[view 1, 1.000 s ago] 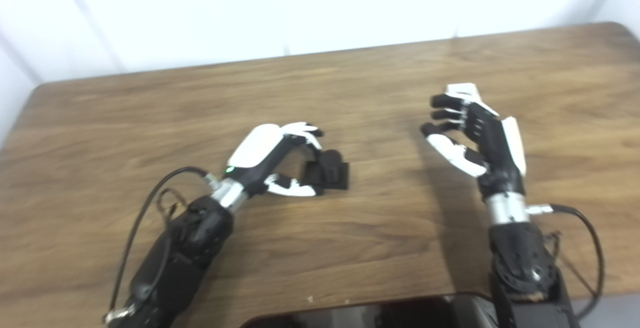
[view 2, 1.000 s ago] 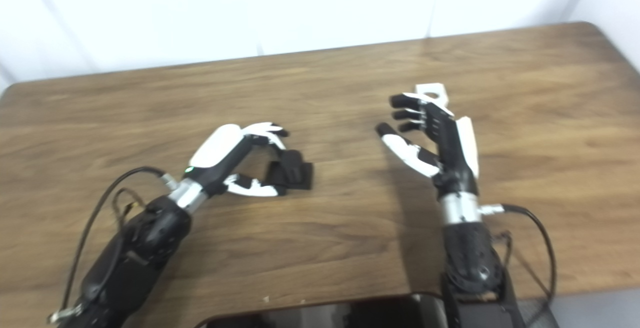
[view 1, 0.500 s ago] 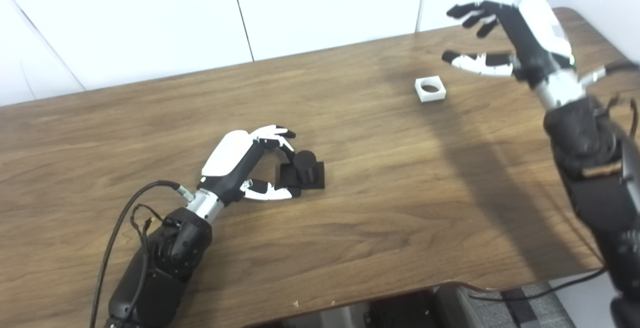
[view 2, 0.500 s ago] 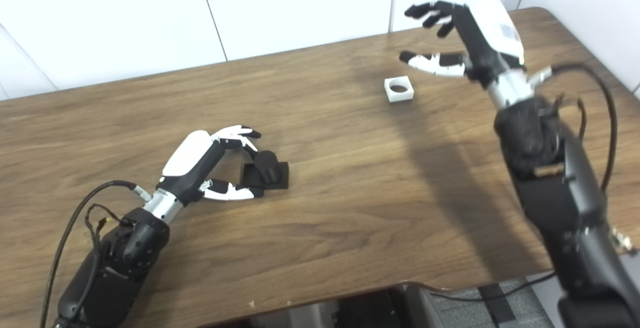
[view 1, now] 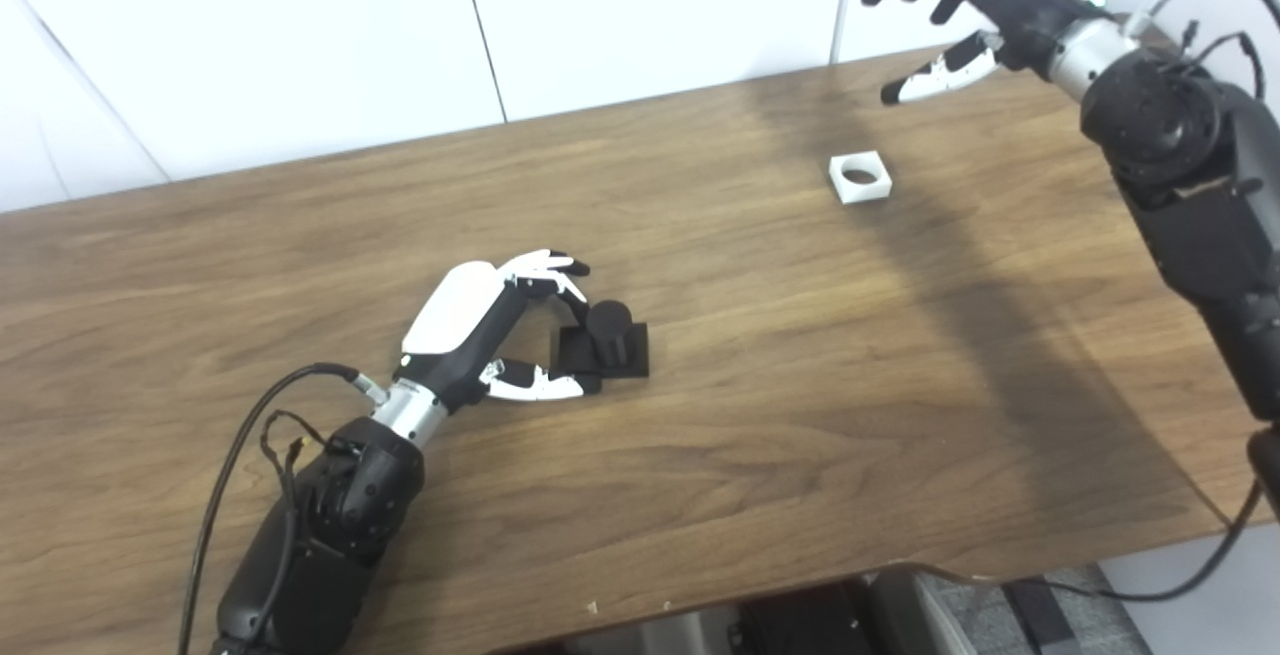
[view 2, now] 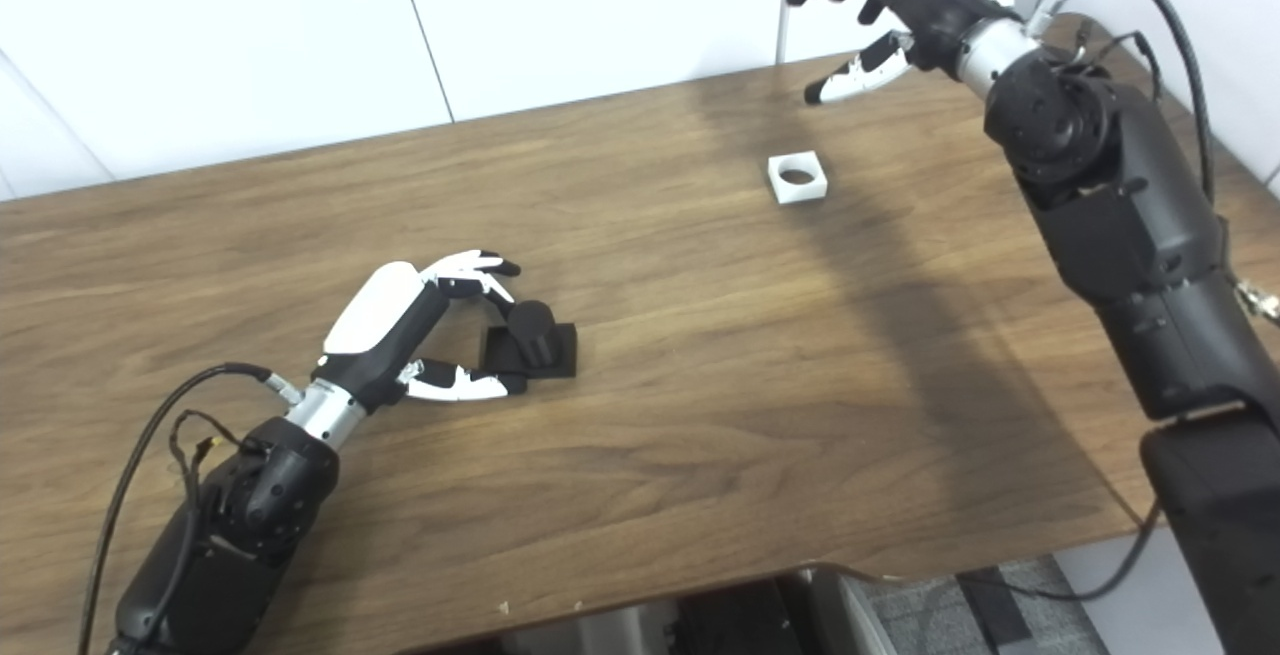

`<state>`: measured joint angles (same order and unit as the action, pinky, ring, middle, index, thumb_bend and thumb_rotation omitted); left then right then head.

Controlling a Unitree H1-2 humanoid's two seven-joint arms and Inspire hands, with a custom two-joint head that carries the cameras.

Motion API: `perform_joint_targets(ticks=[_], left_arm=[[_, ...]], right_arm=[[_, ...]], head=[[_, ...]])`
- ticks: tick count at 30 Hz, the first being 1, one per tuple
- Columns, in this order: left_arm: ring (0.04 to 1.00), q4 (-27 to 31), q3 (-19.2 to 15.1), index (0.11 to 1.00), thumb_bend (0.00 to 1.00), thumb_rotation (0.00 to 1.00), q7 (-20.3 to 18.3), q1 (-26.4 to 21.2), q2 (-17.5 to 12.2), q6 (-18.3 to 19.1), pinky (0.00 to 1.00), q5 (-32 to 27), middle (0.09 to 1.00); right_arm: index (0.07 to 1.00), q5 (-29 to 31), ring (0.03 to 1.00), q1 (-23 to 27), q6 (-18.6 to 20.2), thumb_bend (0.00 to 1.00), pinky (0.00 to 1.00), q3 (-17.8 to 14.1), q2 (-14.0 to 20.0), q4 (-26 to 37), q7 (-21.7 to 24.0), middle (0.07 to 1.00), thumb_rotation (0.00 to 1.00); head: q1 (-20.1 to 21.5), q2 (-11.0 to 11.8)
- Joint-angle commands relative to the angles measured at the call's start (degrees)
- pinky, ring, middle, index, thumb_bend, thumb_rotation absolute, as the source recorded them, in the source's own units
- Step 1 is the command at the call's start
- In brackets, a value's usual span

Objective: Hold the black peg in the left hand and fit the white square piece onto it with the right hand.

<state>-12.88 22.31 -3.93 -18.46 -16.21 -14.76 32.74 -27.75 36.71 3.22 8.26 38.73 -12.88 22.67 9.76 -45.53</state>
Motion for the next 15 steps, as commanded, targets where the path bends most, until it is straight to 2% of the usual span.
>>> perform_joint_targets(ticks=[1,3,6,9,15], left_arm=[[0.882,-1.49,-0.05,0.487,0.52,0.07,-1.54,0.55,-2.23,2.63,0.77,2.66,0.826],[0.883,-1.38,-0.05,0.487,0.52,0.07,-1.59,0.59,-2.22,2.72,0.77,2.73,0.827],[0.883,-1.05,-0.02,0.486,0.52,0.07,-1.7,0.69,-2.15,2.9,0.77,2.76,0.827],[0.882,-0.98,-0.01,0.486,0.52,0.07,-1.56,0.77,-2.01,2.94,0.76,2.75,0.824],[0.885,-1.05,0.22,0.486,0.52,0.07,-1.9,0.66,-2.1,3.41,0.77,2.97,0.828]], right_arm=[[0.784,0.64,0.921,5.41,-1.37,0.73,0.83,0.97,1.92,-1.8,2.56,0.892,0.22],[0.801,0.53,0.94,6.45,-1.02,0.75,0.84,2.15,1.85,-3.63,4.03,0.918,0.24],[0.828,0.96,0.992,6.64,-0.34,0.78,0.91,2.9,1.94,-4.34,6.06,0.95,0.36],[0.837,1.77,0.999,6.35,-0.32,0.82,0.92,2.74,1.91,-4.79,7.29,0.957,0.44],[0.851,1.94,0.999,5.65,-0.09,0.8,0.9,3.33,2.41,-4.5,9.58,0.955,0.42]], head=[[-0.13,-0.06],[-0.14,-0.12],[-0.22,-0.22],[-0.27,-0.28],[-0.58,-0.25]])
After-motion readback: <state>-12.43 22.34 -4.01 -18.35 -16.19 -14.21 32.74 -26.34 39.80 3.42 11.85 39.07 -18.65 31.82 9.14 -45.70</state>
